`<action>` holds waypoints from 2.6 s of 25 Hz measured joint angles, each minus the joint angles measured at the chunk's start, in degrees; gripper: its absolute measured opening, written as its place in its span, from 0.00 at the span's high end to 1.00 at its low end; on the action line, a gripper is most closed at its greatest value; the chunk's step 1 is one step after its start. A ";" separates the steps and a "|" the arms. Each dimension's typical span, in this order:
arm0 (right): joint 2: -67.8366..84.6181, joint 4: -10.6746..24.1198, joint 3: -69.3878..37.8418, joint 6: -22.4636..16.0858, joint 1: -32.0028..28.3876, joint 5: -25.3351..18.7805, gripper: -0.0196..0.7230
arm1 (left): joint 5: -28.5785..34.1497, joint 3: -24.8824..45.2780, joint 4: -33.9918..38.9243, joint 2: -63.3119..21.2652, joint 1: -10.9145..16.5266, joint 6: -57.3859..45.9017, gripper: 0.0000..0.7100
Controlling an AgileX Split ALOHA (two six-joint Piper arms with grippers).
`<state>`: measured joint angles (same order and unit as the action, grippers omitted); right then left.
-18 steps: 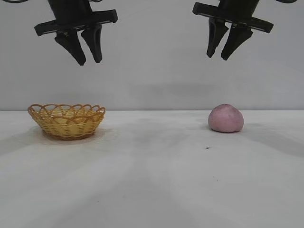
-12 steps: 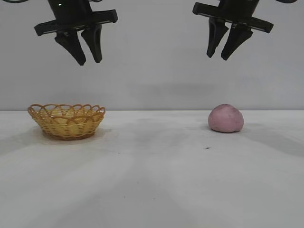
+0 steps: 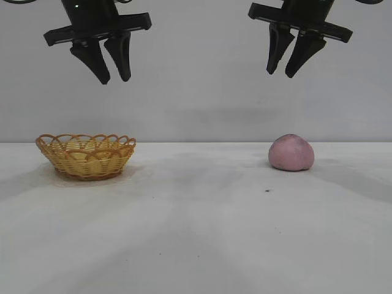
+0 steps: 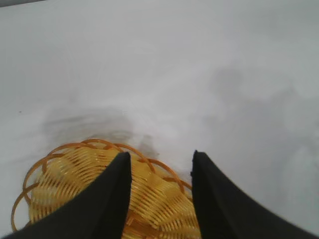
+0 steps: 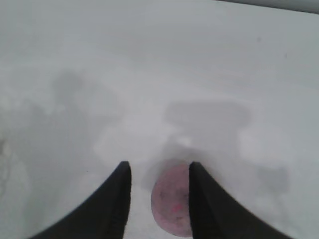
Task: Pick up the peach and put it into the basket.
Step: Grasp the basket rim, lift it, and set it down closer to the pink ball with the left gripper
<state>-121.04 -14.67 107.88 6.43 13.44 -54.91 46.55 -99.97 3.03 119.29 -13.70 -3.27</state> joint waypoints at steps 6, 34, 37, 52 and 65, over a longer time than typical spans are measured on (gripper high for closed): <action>0.00 0.00 0.00 0.00 0.00 -0.07 0.61 | -0.61 -0.12 -0.32 4.21 3.87 0.33 0.58; -2.01 -0.10 0.10 0.00 0.00 -0.27 0.61 | -23.18 37.90 -57.97 -11.42 2.62 23.35 1.00; -2.01 0.01 0.10 0.00 0.00 -0.27 0.61 | -27.92 46.67 -75.73 -13.79 -0.41 37.96 1.00; -2.01 0.01 0.10 0.00 0.00 -1.38 0.61 | -33.45 51.10 -87.30 -14.04 -8.57 47.18 0.67; -3.37 2.64 0.10 0.00 0.00 -8.20 0.61 | -31.31 51.13 -68.66 -21.73 -1.22 46.81 0.41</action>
<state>-124.41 -12.03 107.98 6.43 13.44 -63.12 15.25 -48.84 -65.63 97.56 -14.92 43.54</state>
